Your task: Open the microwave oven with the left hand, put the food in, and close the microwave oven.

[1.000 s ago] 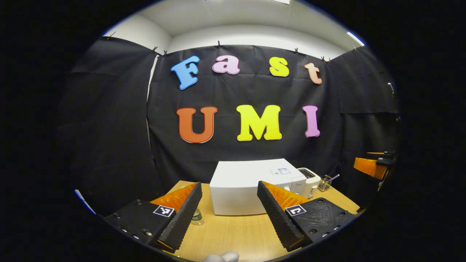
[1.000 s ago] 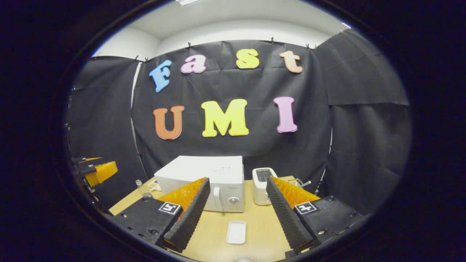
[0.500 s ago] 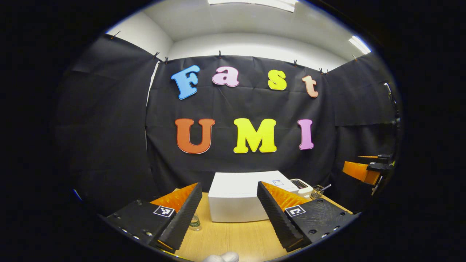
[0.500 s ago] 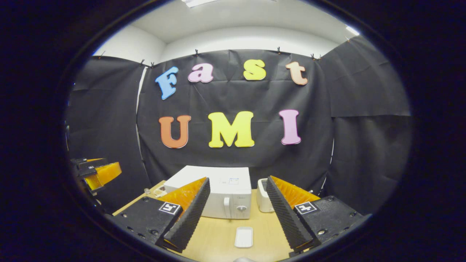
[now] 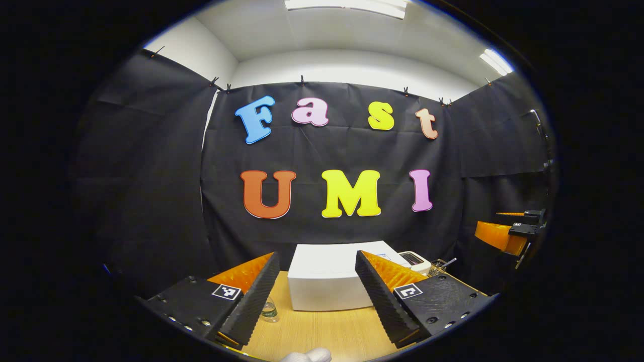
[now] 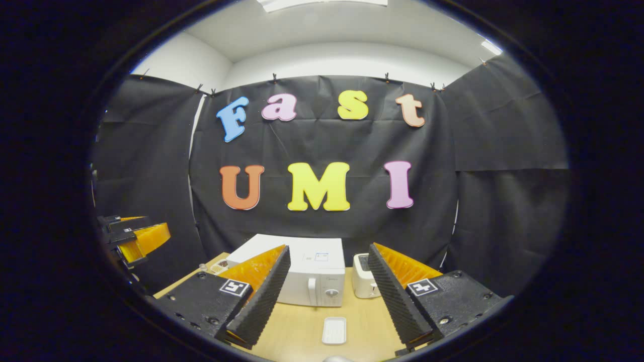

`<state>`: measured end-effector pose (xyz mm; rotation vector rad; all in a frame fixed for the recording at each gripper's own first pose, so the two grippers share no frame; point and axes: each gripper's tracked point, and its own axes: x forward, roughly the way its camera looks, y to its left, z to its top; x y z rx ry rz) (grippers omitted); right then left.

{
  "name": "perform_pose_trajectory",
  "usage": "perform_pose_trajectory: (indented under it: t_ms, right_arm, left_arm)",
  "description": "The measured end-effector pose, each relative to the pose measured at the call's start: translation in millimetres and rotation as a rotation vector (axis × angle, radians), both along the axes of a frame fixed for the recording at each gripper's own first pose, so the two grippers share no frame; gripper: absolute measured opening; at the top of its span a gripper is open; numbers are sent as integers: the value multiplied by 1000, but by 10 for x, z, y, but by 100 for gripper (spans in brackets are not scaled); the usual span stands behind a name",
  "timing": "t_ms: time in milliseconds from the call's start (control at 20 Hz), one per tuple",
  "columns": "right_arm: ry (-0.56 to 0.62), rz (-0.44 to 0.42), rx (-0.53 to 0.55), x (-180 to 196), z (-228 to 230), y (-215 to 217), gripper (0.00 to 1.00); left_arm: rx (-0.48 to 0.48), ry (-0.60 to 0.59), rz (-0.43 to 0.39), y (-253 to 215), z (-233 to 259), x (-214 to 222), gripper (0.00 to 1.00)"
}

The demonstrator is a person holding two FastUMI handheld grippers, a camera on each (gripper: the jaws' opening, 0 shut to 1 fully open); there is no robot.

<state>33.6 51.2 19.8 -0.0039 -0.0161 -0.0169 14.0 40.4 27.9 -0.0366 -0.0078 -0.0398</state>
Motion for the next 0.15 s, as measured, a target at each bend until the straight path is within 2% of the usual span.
perform_pose_trajectory:
  t_ms: [50,100,150]
  right_arm:
    - [-4,0,1,10,3,-2,99]
    - [-3,-1,6,13,1,-3,90]
    - [-4,-1,10,10,-2,-3,90]
  left_arm:
    - [-1,-2,0,6,5,-3,94]
    - [0,-4,0,9,17,0,94]
    - [2,-6,-3,10,24,-8,94]
